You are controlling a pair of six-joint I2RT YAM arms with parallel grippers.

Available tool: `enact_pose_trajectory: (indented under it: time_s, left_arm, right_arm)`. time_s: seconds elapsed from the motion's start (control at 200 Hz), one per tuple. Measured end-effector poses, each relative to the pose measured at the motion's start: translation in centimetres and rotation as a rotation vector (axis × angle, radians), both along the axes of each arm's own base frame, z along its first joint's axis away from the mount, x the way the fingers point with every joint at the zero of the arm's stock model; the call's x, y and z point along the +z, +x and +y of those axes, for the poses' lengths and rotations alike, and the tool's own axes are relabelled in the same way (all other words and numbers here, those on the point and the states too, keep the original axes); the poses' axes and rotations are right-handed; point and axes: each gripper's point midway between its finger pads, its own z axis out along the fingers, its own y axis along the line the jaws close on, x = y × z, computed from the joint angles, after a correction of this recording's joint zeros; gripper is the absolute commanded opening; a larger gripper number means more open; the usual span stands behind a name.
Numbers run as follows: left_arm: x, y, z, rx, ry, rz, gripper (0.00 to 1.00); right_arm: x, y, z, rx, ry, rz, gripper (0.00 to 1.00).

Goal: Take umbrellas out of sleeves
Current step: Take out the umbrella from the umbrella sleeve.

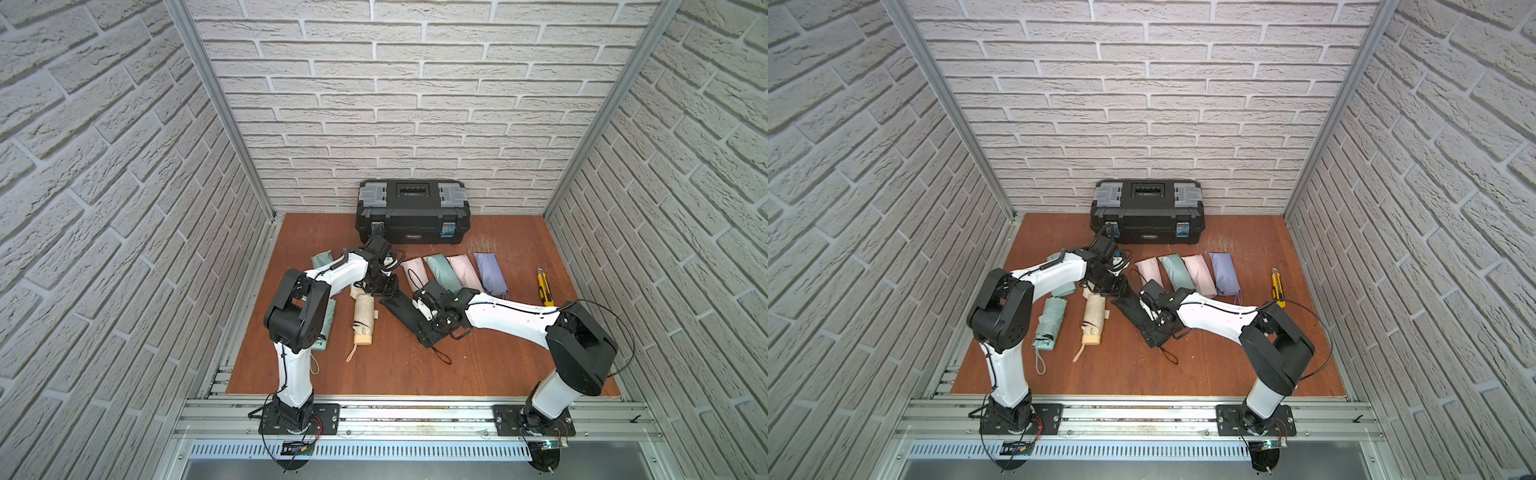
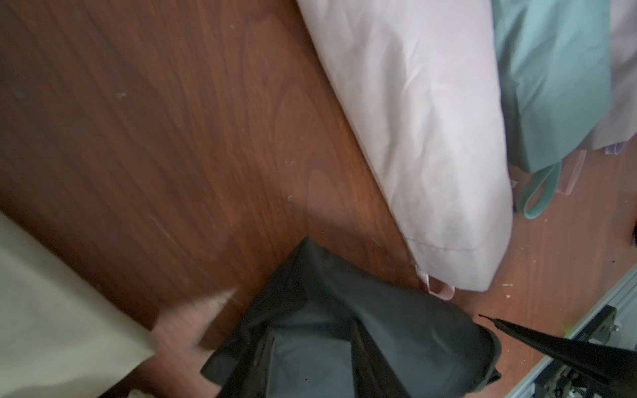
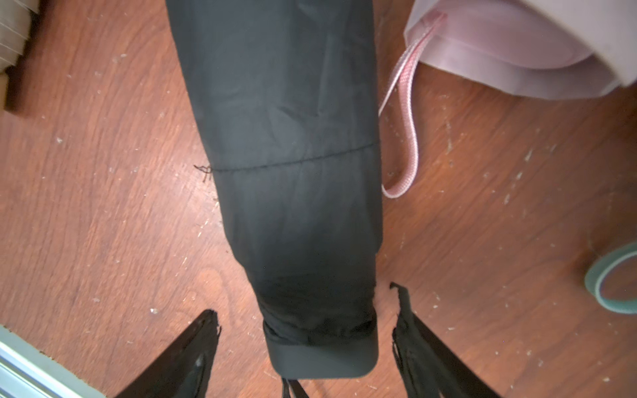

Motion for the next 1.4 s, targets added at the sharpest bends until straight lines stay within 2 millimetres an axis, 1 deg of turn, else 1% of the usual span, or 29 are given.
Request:
enact_pose_trajectory:
  time_s: [0.105,0.255,0.345,0.415,0.515,0.62,0.87,0.925,0.985,1.09,1.195,1.265,1.305,1.405]
  left_arm:
    - [0.1,0.4,0.5,0.01,0.005,-0.005,0.45]
    - [0.9,2.0,0.6,0.012,-0.003,-0.033,0.46]
    - [0.8,2.5,0.8,0.014,-0.008,-0.035,0.46]
    - [0.4,2.4,0.9,0.01,-0.015,-0.018,0.45]
    - [-0.2,2.5,0.5,-0.003,-0.035,0.01,0.44]
    - [-0.9,2.1,0.2,-0.013,-0.057,0.045,0.44]
    - [-0.9,1.5,-0.5,-0.029,-0.098,0.071,0.43]
    - [-1.1,1.2,-0.5,-0.031,-0.105,0.081,0.4]
    - [-1.3,0.8,-0.6,-0.034,-0.115,0.095,0.35]
    - [-1.4,0.3,-0.8,-0.035,-0.134,0.118,0.22]
    - [-1.4,0.2,-0.9,-0.036,-0.145,0.125,0.12]
    - [-1.4,0.1,-1.0,-0.035,-0.149,0.128,0.06]
    - [-1.4,0.1,-1.0,-0.037,-0.151,0.129,0.0]
    - [-1.4,0.0,-1.1,-0.04,-0.154,0.129,0.0]
  right_arm:
    - [0.0,0.0,0.0,0.0,0.002,0.002,0.82]
    - [0.0,0.0,0.0,-0.001,0.002,0.002,0.82]
    - [-0.1,0.0,0.0,-0.001,0.003,0.002,0.81]
    - [-0.2,-0.1,-0.1,-0.001,0.002,0.003,0.81]
    - [-0.3,-0.2,-0.2,-0.002,-0.001,0.006,0.81]
    - [-0.4,-0.2,-0.2,-0.002,-0.003,0.008,0.81]
    - [-0.7,-0.4,-0.5,-0.006,-0.006,0.012,0.81]
    - [-0.8,-0.4,-0.5,-0.007,-0.007,0.015,0.81]
    - [-0.8,-0.4,-0.6,-0.008,-0.008,0.015,0.81]
    - [-0.9,-0.5,-0.6,-0.008,-0.01,0.016,0.8]
    - [-1.1,-0.8,-0.9,-0.008,-0.016,0.023,0.8]
    - [-1.3,-1.0,-1.1,-0.008,-0.022,0.026,0.78]
    - [-1.3,-1.0,-1.2,-0.009,-0.025,0.026,0.76]
    - [-1.3,-1.0,-1.2,-0.004,-0.027,0.024,0.75]
